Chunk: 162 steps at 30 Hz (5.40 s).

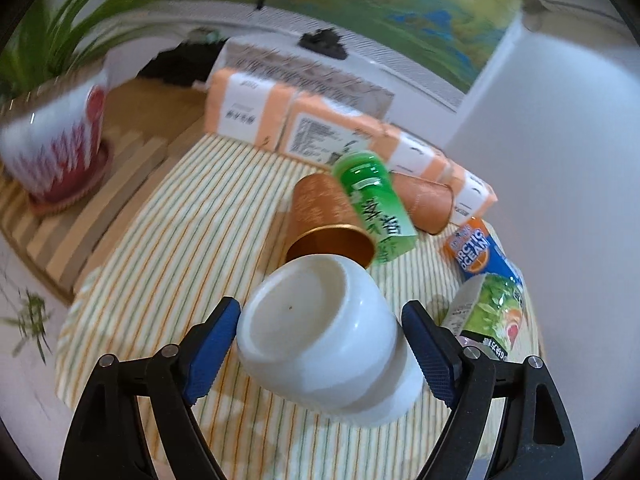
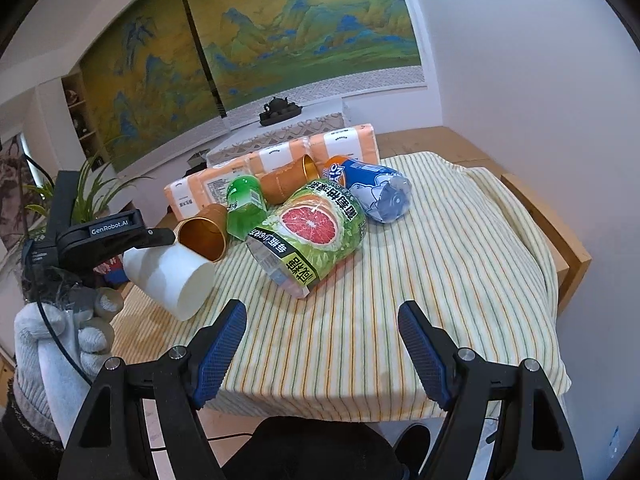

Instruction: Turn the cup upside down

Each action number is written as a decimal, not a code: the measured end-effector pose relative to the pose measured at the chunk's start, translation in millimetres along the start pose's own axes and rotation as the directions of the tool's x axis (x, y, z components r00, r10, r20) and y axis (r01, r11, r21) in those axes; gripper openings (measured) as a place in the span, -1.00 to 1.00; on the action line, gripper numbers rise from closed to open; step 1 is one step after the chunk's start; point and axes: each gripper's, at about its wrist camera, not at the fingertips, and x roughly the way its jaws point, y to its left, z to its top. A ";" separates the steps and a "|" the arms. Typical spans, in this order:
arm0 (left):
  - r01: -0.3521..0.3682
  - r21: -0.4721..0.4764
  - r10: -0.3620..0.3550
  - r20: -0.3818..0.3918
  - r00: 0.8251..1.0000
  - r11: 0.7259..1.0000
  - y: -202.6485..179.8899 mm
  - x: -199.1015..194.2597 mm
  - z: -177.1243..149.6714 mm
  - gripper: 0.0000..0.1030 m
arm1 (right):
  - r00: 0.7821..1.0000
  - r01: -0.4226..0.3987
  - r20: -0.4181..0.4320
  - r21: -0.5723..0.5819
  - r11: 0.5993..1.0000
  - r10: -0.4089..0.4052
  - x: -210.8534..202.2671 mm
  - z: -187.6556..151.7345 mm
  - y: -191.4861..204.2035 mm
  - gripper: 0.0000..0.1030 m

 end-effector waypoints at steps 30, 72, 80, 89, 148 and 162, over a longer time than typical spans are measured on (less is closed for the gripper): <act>-0.061 0.407 0.029 0.084 0.996 0.911 -60.9 -4.4 -22.8 0.60 | 0.997 0.071 0.016 -0.020 0.997 -0.071 -5.2 -0.8 16.7 0.45; 0.085 0.442 -0.126 0.064 0.990 0.893 -83.4 -14.6 -38.8 0.84 | 0.995 0.094 0.042 0.040 0.995 -0.095 -17.8 3.8 0.5 0.45; 0.062 0.416 -0.121 0.117 0.986 0.907 -60.1 -41.2 -37.6 0.84 | 0.993 0.091 0.069 0.041 0.995 -0.094 -18.0 7.7 8.6 0.45; -0.029 0.346 -0.044 0.202 0.978 0.938 -10.0 -74.2 -41.2 0.84 | 0.986 0.090 0.143 -0.009 0.996 -0.087 -16.6 16.7 34.7 0.65; -0.146 0.274 0.029 0.391 0.920 0.951 10.4 -130.0 -51.1 0.99 | 0.959 0.147 0.262 -0.141 0.979 -0.106 -14.7 15.9 93.0 0.84; -0.150 0.281 0.030 0.390 0.920 0.948 9.3 -128.5 -49.9 0.99 | 0.960 0.145 0.258 -0.137 0.980 -0.106 -13.8 15.3 90.8 0.84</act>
